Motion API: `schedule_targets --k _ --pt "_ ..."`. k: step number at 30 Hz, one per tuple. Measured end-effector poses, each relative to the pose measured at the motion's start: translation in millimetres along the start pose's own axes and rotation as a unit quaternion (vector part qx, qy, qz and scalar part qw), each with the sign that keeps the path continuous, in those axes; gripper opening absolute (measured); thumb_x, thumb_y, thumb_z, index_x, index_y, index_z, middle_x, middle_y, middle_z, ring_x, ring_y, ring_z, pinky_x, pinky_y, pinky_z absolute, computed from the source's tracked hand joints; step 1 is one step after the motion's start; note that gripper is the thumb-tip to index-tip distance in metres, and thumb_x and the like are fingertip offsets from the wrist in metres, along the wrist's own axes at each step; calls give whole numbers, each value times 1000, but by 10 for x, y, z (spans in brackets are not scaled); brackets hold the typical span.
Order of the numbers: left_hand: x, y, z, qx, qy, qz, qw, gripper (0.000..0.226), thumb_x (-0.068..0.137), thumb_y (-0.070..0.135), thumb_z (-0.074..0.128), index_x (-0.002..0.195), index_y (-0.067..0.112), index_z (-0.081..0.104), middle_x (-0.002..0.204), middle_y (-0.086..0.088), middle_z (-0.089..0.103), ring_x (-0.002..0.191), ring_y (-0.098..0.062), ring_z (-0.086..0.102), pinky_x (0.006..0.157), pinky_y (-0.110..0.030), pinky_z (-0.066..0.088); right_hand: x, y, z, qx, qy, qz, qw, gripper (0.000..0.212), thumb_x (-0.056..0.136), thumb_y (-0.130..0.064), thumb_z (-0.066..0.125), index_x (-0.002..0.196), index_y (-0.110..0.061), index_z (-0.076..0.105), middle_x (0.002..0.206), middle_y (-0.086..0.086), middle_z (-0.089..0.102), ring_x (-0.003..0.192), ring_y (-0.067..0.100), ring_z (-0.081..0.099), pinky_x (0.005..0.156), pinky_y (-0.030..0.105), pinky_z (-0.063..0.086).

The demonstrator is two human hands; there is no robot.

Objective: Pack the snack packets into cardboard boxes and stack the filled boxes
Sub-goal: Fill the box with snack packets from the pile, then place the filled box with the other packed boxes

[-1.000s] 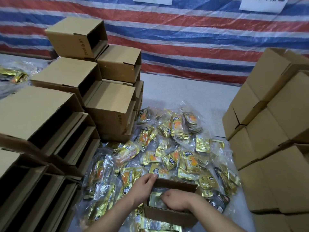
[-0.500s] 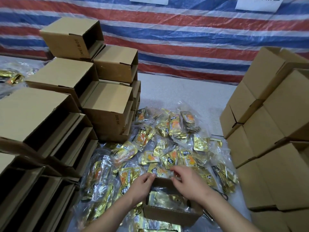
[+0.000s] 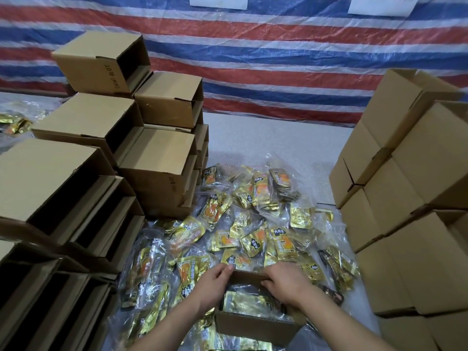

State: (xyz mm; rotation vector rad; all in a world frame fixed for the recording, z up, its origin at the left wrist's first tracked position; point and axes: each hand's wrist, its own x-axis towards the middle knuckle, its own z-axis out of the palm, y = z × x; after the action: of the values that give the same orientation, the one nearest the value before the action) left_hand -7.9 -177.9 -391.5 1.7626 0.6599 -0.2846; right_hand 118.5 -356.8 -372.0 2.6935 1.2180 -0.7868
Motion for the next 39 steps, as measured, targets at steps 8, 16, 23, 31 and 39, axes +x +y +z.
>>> schedule_targets --k 8,16,23,31,39 --pt "-67 262 -23 10 38 -1 999 16 105 43 40 109 34 53 98 18 57 83 6 53 66 -4 45 -65 39 -3 56 20 15 998 20 99 -37 52 110 -25 63 104 3 68 99 26 63 77 35 48" --pt "-395 270 2 143 105 91 980 63 96 55 51 151 29 34 150 11 37 128 -2 35 113 -29 28 -159 63 -19 125 28 46 991 15 97 -37 54 103 -29 65 90 -3 62 91 22 61 75 33 46" --pt "-500 232 177 -79 136 -53 986 103 83 63 61 160 19 9 165 -6 17 148 -27 26 119 -43 29 -282 105 -145 190 27 84 978 15 99 -38 53 96 -29 65 77 -9 57 77 15 59 67 30 45" --pt "-400 705 413 -198 83 -55 975 116 68 78 51 159 29 -2 166 -5 14 145 -36 32 108 -51 39 -436 164 -350 283 105 149 942 25 104 -31 43 112 -18 63 87 -2 65 74 14 61 63 32 48" --pt "-163 934 674 -25 21 -16 999 64 106 34 31 160 22 0 165 -10 20 142 -38 37 114 -53 37 -473 75 -218 360 126 232 895 27 105 -27 40 120 -13 57 83 -6 61 68 4 59 53 21 43"
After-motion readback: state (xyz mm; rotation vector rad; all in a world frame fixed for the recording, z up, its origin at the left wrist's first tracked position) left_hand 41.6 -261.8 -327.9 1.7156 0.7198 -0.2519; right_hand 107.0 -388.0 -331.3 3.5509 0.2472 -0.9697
